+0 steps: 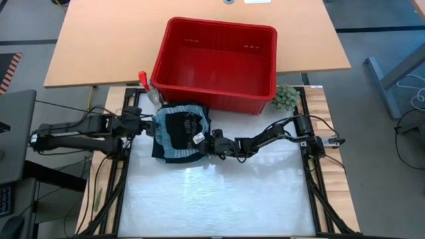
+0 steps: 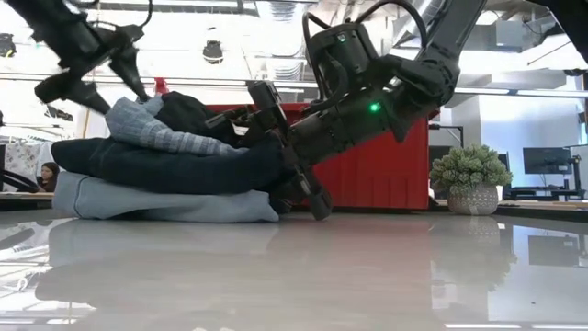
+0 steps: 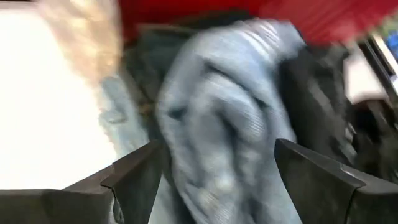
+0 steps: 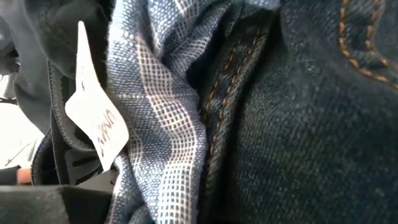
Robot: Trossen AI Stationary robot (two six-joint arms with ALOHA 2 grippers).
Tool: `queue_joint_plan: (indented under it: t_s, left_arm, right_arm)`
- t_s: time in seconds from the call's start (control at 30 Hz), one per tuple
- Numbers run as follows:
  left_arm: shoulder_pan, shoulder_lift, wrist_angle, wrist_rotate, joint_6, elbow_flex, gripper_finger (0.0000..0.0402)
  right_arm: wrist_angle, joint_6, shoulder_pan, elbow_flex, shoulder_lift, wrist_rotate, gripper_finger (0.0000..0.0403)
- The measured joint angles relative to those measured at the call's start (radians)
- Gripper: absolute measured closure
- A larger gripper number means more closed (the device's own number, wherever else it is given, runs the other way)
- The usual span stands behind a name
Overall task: Fold laundry
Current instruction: Put the folded blue and black pants, blue shirt, and black boxer into the red laundry bin
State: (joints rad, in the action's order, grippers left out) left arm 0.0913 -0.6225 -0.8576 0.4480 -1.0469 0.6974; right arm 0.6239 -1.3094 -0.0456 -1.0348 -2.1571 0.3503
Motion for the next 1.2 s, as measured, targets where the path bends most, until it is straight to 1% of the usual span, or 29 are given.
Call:
queue_joint_plan:
  t_s: [0.1,0.17,0.3,0.4,0.5,0.57,0.67,0.73,0.83,0.9,1.03,1.13,1.2]
  left_arm:
    - [0.036,0.042,0.004,0.032,-0.036,-0.055,0.0106]
    - [0.067,0.066,0.021,0.006,-0.046,-0.104,0.0106]
    - [0.154,0.116,0.183,-0.096,-0.011,-0.240,0.0106]
    - [0.217,0.138,0.298,-0.129,0.027,-0.326,0.0107]
    - [0.284,0.137,0.397,-0.160,0.085,-0.380,0.0107]
    - [0.337,0.118,0.474,-0.195,0.131,-0.413,0.0107]
    - [0.430,0.068,0.529,-0.229,0.183,-0.446,0.0106]
    - [0.490,0.031,0.595,-0.265,0.217,-0.470,0.0106]
    - [0.567,-0.038,0.711,-0.339,0.260,-0.502,0.0106]
    - [0.601,-0.092,0.737,-0.360,0.287,-0.504,0.0106]
    - [0.623,-0.179,0.782,-0.369,0.327,-0.502,0.0106]
    - [0.610,-0.203,0.808,-0.360,0.328,-0.502,0.0106]
    - [0.601,-0.204,0.771,-0.349,0.322,-0.481,0.0106]
  right_arm:
    - [0.001,-0.008,0.000,0.000,0.000,-0.026,0.0107]
    - [0.002,-0.009,0.000,0.001,0.000,-0.049,0.0107]
    - [0.007,-0.025,0.000,0.001,0.000,-0.079,0.0107]
    - [0.009,-0.034,-0.001,0.001,0.006,-0.113,0.0107]
    - [0.009,-0.037,-0.001,0.002,0.007,-0.130,0.0107]
    - [0.013,-0.052,0.000,0.002,0.009,-0.155,0.0107]
    - [0.014,-0.068,0.000,0.002,0.009,-0.170,0.0107]
    - [0.019,-0.083,0.003,0.002,0.009,-0.197,0.0107]
    - [0.020,-0.108,0.007,0.001,0.009,-0.228,0.0107]
    - [0.020,-0.116,0.007,0.001,0.009,-0.229,0.0107]
    - [0.027,-0.135,0.011,0.001,0.009,-0.242,0.0107]
    - [0.029,-0.135,0.011,0.001,0.009,-0.244,0.0107]
    - [0.029,-0.135,0.011,0.001,0.009,-0.248,0.0107]
